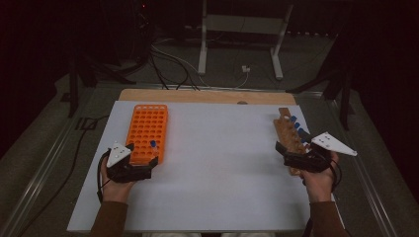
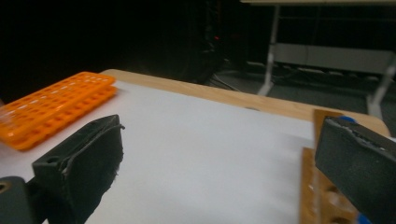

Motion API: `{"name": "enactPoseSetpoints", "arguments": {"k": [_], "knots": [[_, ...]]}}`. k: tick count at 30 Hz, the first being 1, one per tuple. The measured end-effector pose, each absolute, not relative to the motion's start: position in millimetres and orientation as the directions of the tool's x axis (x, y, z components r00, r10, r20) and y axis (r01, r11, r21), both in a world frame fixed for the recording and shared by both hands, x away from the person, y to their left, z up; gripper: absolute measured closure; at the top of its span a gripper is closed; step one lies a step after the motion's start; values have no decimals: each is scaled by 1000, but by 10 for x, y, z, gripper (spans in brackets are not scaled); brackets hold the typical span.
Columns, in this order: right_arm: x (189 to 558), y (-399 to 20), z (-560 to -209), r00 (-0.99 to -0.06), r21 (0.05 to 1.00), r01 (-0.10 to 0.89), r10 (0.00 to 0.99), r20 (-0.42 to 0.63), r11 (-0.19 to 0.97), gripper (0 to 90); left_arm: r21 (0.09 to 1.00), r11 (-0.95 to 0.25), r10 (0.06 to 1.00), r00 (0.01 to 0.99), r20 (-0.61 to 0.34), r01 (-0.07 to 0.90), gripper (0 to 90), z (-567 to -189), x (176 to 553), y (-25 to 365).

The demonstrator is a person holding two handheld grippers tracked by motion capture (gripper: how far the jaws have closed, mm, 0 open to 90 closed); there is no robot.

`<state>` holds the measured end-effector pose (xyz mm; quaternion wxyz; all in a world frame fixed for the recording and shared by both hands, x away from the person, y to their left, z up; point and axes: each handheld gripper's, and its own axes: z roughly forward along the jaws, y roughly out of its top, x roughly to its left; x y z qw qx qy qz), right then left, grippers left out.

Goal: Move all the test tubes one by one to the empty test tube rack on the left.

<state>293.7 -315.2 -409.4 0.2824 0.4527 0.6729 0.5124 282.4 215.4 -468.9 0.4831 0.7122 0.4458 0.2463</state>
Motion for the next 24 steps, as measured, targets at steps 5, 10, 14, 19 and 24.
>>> {"name": "enactPoseSetpoints", "arguments": {"k": [5,10,14,19,24], "knots": [[2998,-3261,-4086,-403,931,359,911,93,64,40,911,-130,879,471,-77,392,5,-4678,2795,2182],[3079,-3388,-4087,-356,925,373,931,78,66,40,909,-128,883,464,-78,397,5,-4683,2786,2205],[3139,-3485,-4147,-327,913,402,943,69,73,36,909,-129,883,463,-76,396,5,-4680,2778,2211],[3203,-3554,-4270,-293,892,443,955,52,88,55,909,-124,886,456,-79,398,5,-4684,2774,2220],[3245,-3592,-4359,-265,881,466,963,45,87,125,908,-125,884,461,-81,399,5,-4688,2774,2215]]}}
